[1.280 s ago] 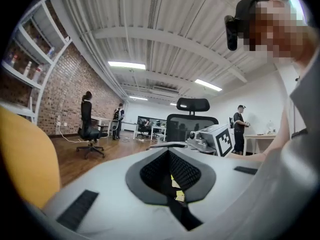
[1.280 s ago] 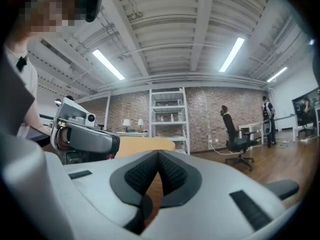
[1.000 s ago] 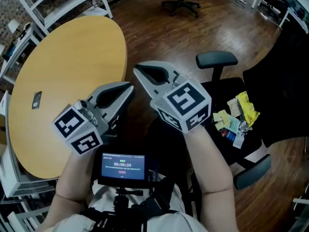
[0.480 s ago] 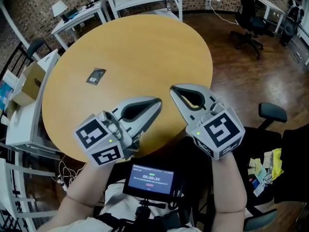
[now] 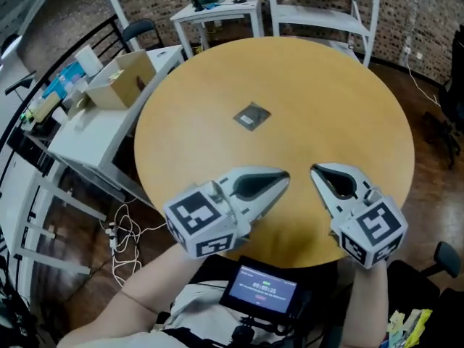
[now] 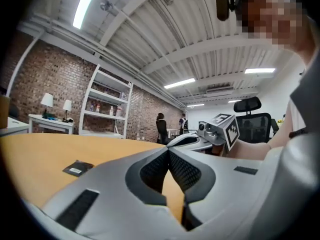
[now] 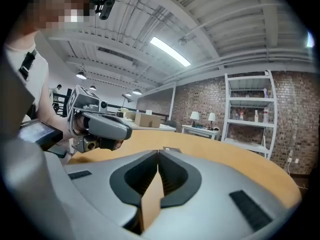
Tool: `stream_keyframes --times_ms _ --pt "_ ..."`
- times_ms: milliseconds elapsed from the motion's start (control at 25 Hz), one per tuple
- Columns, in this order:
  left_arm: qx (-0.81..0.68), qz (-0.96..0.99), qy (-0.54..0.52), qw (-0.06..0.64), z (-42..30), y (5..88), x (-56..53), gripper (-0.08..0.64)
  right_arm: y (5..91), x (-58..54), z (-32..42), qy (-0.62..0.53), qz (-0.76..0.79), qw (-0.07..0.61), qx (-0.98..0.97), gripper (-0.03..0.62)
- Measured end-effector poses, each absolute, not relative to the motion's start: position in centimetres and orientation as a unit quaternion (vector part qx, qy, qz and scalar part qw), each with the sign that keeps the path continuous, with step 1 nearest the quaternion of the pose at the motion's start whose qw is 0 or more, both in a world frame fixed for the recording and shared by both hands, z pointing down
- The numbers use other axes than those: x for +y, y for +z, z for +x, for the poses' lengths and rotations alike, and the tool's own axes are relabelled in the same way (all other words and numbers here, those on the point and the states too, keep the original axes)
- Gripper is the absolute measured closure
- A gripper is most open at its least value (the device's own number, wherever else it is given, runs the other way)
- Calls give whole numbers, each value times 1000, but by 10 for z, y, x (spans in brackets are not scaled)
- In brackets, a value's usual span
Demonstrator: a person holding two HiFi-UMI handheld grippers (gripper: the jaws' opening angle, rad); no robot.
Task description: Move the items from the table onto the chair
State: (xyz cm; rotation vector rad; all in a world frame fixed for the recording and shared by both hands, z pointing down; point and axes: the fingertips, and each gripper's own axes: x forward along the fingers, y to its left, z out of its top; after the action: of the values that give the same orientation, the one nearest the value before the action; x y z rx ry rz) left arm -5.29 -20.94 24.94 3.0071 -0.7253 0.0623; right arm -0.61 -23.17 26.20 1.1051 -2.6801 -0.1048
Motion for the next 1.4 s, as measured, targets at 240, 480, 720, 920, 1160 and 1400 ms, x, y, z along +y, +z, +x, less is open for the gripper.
stream_keyframes --times_ms 240,480,720,920,1160,1400 --pt "-274 961 29 26 -132 266 -226 549 261 -266 -80 -23 357 126 -925 580" --pt "-313 949 28 20 -189 278 -249 549 272 -315 -141 -1 312 148 -938 580" --pt "-327 944 18 31 -213 270 -277 549 290 -358 -175 13 295 207 -933 553" --pt "-330 942 36 50 -220 280 -294 549 315 -402 -179 23 319 267 -909 439" --pt "-330 940 50 68 -223 296 -302 549 350 -448 -182 64 332 313 -888 388" --pt "-330 940 48 67 -227 295 -300 549 373 -460 -178 99 318 342 -879 454"
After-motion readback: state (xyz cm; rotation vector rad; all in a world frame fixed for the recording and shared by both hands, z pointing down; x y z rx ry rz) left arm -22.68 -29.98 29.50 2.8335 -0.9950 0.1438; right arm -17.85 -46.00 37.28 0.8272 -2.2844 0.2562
